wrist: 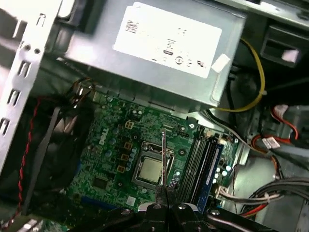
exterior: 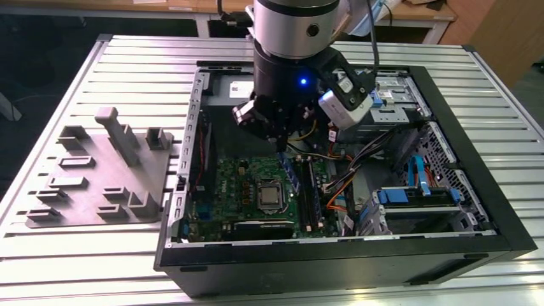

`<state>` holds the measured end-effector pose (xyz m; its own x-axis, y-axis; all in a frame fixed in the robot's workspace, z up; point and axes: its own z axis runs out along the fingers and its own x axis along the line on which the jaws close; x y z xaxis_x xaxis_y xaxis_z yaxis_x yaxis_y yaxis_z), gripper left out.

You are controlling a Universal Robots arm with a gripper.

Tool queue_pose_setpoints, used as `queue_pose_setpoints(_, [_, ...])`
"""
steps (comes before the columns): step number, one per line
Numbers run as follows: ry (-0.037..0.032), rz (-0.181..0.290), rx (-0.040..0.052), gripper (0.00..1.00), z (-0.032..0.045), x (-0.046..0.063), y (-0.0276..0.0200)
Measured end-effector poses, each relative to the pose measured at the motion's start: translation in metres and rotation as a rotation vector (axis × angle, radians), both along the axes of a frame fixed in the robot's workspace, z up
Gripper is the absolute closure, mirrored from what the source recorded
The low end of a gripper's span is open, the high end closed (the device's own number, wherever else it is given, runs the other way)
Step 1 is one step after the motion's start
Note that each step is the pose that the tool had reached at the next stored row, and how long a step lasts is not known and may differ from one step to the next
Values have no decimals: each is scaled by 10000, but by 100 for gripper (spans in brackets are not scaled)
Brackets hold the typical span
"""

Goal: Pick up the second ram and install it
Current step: 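Insert the second ram into the second slot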

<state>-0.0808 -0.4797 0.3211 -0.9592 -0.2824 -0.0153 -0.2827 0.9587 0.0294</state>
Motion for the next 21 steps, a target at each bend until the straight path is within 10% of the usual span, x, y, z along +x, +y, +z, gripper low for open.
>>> queue_pose_setpoints(16, [0, -3257, 0, 88, -2, 0, 0])
queue_pose_setpoints(21, [13, -3358, 71, 88, -26, 4, 0])
